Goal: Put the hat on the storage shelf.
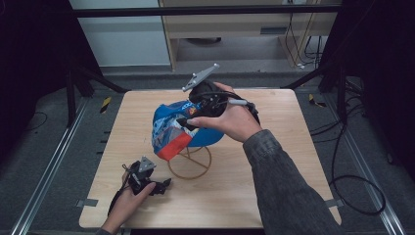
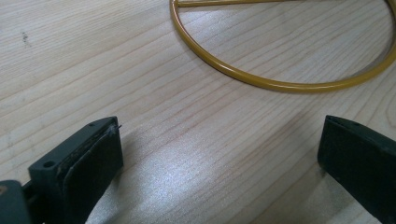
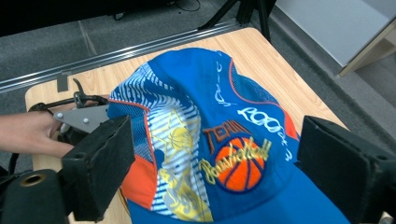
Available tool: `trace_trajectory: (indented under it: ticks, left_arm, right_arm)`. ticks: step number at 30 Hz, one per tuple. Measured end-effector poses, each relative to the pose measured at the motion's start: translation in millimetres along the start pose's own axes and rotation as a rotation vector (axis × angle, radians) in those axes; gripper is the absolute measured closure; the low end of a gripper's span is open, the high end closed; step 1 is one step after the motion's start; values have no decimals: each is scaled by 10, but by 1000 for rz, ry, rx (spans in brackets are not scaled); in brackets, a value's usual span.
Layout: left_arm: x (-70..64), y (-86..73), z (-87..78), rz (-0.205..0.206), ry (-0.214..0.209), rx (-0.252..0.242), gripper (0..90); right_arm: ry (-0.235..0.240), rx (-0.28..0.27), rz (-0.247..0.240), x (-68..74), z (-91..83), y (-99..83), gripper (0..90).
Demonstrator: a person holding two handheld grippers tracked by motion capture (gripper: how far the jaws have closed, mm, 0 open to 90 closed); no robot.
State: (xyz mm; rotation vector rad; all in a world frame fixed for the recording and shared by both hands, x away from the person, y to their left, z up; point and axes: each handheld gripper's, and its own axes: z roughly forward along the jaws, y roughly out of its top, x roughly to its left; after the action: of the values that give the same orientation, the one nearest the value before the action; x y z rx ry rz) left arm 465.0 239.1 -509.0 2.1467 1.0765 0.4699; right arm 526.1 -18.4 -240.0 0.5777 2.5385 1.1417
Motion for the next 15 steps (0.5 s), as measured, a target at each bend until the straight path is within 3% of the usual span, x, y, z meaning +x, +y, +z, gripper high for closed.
trace_trajectory:
  ticks: [15]
  left_arm:
    - [-5, -2, 0, 2, 1, -1, 0]
  right_arm:
    - [-15, -39, -6, 7, -212, -149, 56]
